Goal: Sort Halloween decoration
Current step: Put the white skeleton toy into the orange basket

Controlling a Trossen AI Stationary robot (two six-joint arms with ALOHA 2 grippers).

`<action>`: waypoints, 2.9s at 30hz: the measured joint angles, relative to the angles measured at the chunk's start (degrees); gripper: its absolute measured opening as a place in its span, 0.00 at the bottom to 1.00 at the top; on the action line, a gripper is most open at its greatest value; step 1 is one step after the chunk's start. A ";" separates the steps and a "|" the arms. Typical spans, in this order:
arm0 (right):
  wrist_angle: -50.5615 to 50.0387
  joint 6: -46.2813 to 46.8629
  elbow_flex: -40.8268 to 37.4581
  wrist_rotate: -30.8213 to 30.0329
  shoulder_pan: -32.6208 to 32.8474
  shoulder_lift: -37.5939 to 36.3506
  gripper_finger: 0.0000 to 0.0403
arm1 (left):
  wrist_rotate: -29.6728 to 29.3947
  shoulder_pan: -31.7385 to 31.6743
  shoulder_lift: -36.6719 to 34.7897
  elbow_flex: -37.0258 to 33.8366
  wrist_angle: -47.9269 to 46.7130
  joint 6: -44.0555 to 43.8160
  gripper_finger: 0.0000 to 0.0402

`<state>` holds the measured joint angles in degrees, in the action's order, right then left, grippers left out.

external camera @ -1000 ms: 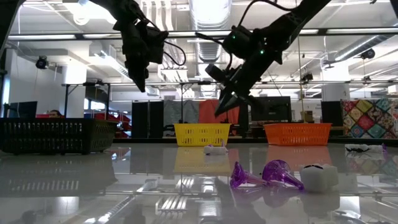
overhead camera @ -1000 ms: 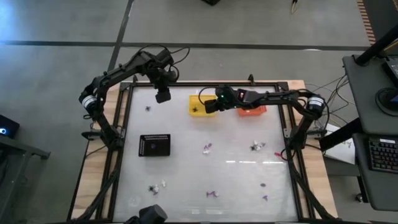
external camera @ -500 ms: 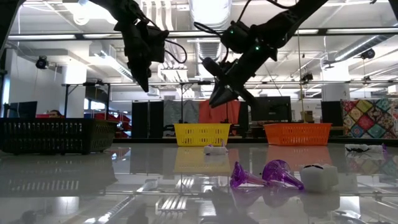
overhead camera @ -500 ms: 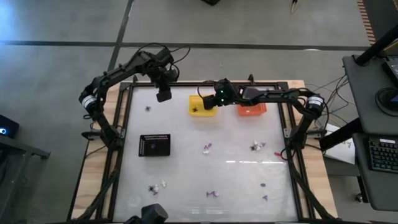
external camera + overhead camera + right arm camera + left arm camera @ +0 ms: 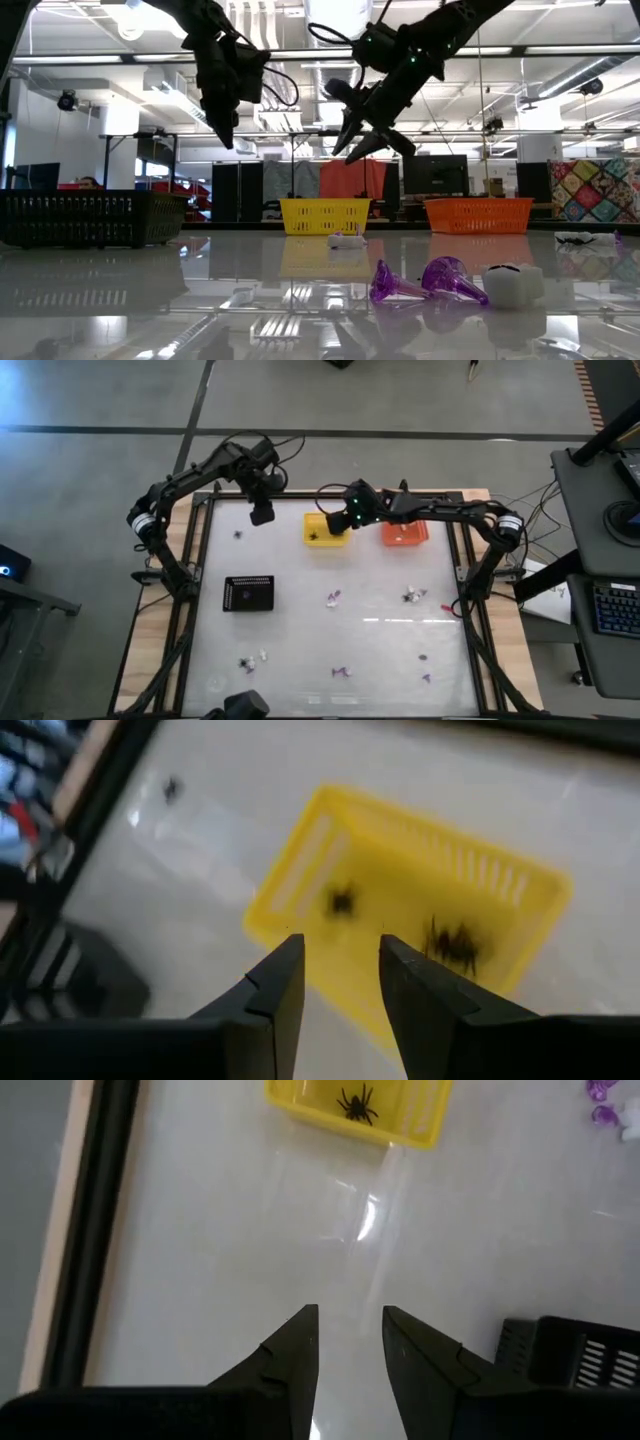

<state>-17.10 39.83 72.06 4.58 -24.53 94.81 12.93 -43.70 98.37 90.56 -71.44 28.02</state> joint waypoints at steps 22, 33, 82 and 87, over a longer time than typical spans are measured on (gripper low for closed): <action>-38.17 -19.54 5.85 12.46 9.56 -0.59 0.29 | 3.08 5.63 -0.07 -11.69 -1.46 -8.92 0.24; -40.11 -21.88 1.89 12.40 15.50 -0.59 0.27 | 3.10 15.02 -3.91 -14.47 -6.64 -17.12 0.24; -36.35 -10.83 1.78 8.81 27.91 -0.64 0.37 | -7.93 74.38 -6.50 -31.82 32.64 -120.08 0.24; -36.26 -9.80 1.78 8.84 28.90 -0.64 0.37 | -7.89 74.80 -1.00 -28.58 30.15 -120.73 0.24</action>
<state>-53.36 30.02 73.84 13.42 4.37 94.17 5.04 31.10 97.36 61.98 -41.30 -92.71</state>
